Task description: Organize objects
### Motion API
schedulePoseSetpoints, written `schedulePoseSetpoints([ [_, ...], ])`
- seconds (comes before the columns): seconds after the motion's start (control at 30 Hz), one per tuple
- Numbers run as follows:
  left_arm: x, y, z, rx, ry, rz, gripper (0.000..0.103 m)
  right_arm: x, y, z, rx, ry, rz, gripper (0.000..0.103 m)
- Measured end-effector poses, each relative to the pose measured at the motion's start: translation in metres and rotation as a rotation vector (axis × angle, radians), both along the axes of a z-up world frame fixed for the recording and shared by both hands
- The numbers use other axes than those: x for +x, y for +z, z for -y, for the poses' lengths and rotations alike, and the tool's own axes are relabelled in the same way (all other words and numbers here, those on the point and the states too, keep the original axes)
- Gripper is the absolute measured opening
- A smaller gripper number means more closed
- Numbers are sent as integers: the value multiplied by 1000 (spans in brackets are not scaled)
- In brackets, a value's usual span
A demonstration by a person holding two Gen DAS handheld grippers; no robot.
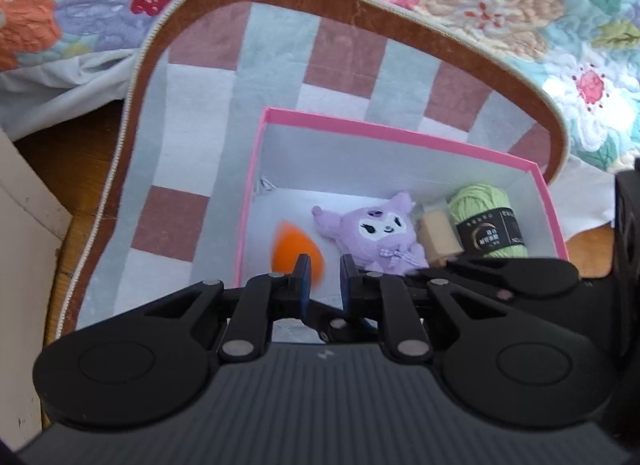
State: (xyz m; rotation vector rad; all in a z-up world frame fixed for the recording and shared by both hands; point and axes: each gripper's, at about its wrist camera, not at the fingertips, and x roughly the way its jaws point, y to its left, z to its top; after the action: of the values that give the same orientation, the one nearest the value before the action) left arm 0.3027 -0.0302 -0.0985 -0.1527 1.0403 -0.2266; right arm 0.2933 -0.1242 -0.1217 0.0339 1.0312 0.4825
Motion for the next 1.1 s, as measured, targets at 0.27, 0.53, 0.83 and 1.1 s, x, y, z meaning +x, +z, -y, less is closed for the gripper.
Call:
schedulePoseSetpoints([
  [0.27,-24,25,-6,25,12,-48,25,-34,23,13,-48,-23,52,45],
  [0.53,-68,83,-21,110,-27,17,75,-76,69,22,-57,-102,120,56],
  [0.83,-121,127,-46,125,-32,88,98,-129,115,35,-77,-163,149,66],
  [1.1,-163,139,-50,208,-21,100,100,-175,142,44,-82,-235,146,73],
])
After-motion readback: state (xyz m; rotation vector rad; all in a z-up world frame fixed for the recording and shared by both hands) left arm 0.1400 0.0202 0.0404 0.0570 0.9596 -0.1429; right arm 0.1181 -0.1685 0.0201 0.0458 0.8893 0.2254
